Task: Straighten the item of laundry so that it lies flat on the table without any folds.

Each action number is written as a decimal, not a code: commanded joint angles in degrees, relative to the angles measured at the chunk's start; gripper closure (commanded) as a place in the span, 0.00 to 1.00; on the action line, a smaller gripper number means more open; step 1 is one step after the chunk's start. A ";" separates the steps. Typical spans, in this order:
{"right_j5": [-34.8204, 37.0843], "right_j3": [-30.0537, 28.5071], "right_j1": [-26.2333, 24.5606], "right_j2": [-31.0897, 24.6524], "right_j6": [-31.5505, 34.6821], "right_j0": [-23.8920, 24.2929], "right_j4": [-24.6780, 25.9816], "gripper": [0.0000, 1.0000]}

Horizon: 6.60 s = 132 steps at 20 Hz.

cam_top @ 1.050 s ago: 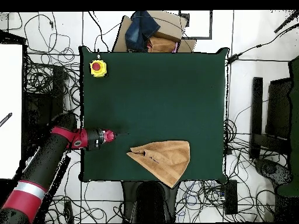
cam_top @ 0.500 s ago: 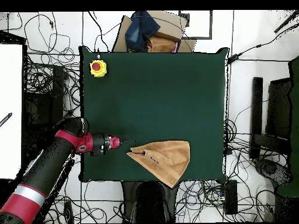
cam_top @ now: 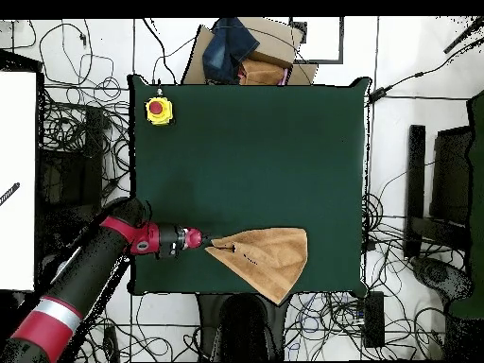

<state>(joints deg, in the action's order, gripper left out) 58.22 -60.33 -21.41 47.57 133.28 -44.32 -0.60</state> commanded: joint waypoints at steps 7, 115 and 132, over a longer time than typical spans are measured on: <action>4.44 1.69 -7.33 -5.87 18.11 -1.32 -4.89 0.00; 13.14 15.66 -16.78 0.91 18.84 0.44 -3.44 0.00; 11.34 17.26 -18.62 2.80 19.95 2.12 -1.95 0.00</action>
<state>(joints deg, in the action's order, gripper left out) 73.44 -45.03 -38.72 51.04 133.32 -44.59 -1.56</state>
